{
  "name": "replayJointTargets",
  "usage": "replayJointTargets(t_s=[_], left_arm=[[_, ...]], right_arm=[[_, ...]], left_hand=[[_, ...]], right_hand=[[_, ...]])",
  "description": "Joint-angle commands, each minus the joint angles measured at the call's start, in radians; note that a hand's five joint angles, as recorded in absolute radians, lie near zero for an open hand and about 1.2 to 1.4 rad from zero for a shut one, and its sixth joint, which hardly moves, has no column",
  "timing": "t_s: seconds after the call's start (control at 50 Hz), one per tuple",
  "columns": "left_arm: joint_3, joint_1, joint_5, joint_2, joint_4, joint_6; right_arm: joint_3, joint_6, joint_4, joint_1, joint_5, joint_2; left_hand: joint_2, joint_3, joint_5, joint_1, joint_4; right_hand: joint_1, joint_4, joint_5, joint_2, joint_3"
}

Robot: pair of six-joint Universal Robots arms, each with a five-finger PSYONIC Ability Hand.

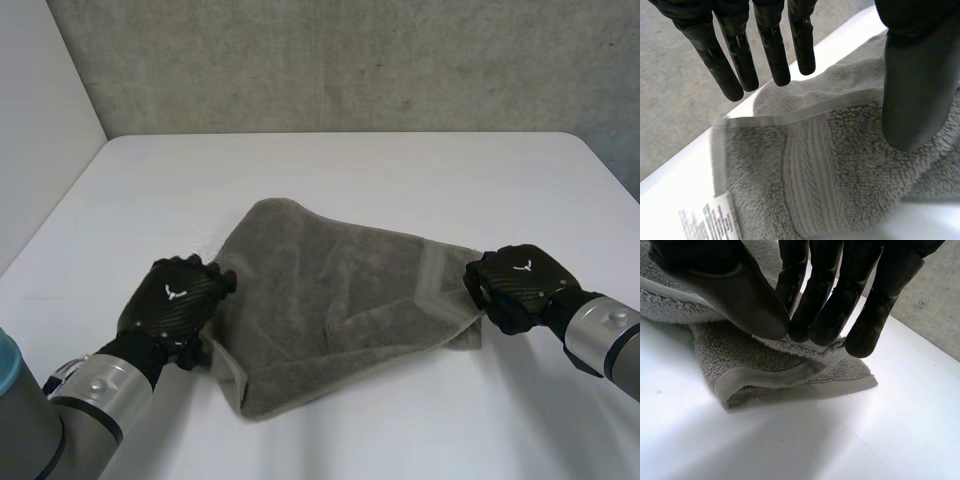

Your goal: Fold the towel.

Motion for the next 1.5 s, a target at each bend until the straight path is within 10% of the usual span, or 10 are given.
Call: replayJointTargets(t_s=[0.02,0.18,0.32,0.78,0.94,1.22,1.38,1.5], left_arm=[[-0.038,0.004,0.041,-0.036,0.015,0.112],[-0.05,0.006,0.048,-0.061,0.052,0.211],[-0.035,0.012,0.048,-0.057,0.055,0.222],[0.313,0.027,-0.022,0.371,-0.148,-0.023],[0.333,0.024,-0.018,0.049,-0.195,-0.023],[0.671,0.034,-0.038,-0.396,-0.194,0.155],[1.291,0.012,-0.136,-0.495,-0.142,0.139],[1.482,-0.008,-0.15,-0.492,-0.037,0.047]], right_arm=[[0.016,0.013,-0.033,-0.003,-0.002,0.0],[0.025,0.013,-0.039,-0.005,-0.003,0.021],[0.024,0.013,-0.039,-0.002,-0.002,0.023],[-0.486,0.196,0.359,-0.023,-0.009,-0.391],[-0.535,-0.089,0.493,0.079,0.037,-0.11],[-0.883,-0.123,0.472,0.198,0.235,0.368],[-1.419,-0.038,0.138,0.294,0.443,0.524],[-1.412,0.035,-0.072,0.296,0.48,0.485]], left_hand=[[-0.096,-0.091,-0.248,-0.104,-0.112],[-0.008,-0.003,-0.16,-0.016,-0.024],[0.822,0.827,0.67,0.814,0.806],[0.823,0.828,0.671,0.815,0.807],[0.823,0.828,0.671,0.815,0.807],[0.823,0.828,0.671,0.815,0.807],[0.823,0.828,0.671,0.815,0.807],[0.823,0.828,0.671,0.815,0.807]], right_hand=[[0.059,0.05,0.044,0.062,0.06],[0.059,0.05,0.044,0.062,0.06],[0.059,0.05,0.044,0.062,0.06],[0.059,0.05,0.044,0.062,0.06],[0.059,0.05,0.044,0.062,0.06],[0.059,0.05,0.044,0.062,0.06],[0.059,0.05,0.044,0.062,0.06],[0.059,0.05,0.044,0.062,0.06]])
